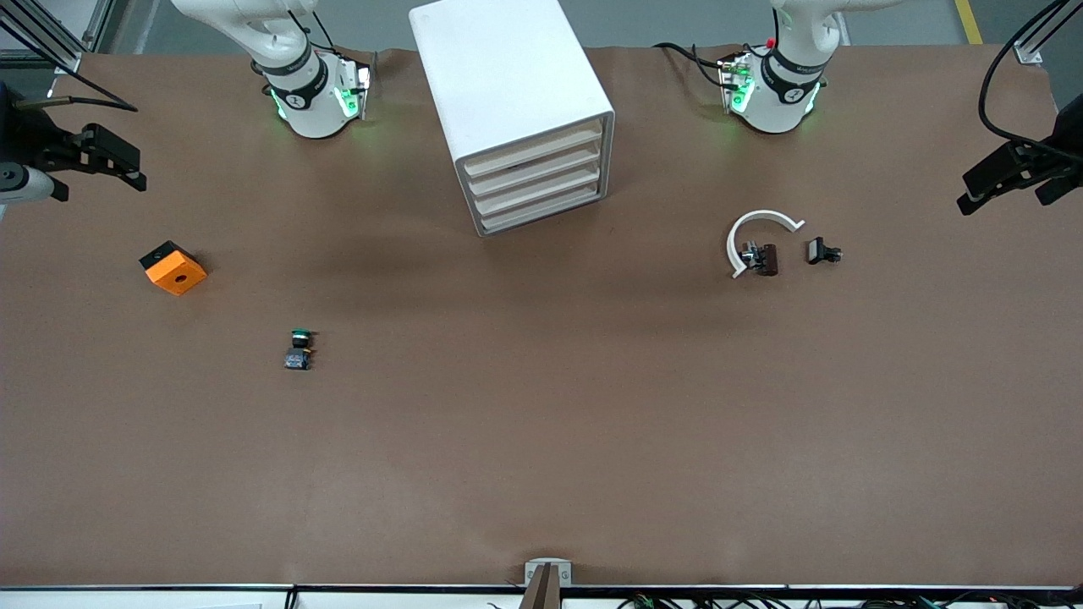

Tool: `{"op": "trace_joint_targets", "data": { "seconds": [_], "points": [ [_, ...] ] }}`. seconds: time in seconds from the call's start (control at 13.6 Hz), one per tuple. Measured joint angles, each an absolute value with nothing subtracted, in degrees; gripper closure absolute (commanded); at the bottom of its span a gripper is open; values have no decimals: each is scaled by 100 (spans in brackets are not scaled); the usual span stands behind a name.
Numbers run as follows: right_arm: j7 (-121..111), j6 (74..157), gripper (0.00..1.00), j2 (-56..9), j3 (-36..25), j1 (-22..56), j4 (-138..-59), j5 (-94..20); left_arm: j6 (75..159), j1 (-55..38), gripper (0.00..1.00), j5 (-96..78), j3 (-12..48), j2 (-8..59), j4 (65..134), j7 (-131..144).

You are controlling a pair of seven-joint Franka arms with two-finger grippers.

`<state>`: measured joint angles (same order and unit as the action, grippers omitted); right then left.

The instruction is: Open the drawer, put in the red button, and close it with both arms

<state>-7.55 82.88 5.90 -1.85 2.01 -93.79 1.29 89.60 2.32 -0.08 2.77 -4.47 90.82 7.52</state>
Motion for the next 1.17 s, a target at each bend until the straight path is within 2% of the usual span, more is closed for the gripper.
{"op": "trace_joint_targets", "data": {
  "seconds": [1.17],
  "points": [
    [-278,8247,0,591,-178,201,-9364,129,8687,214,0,-8,280,-545,9065,466]
  ]
}}
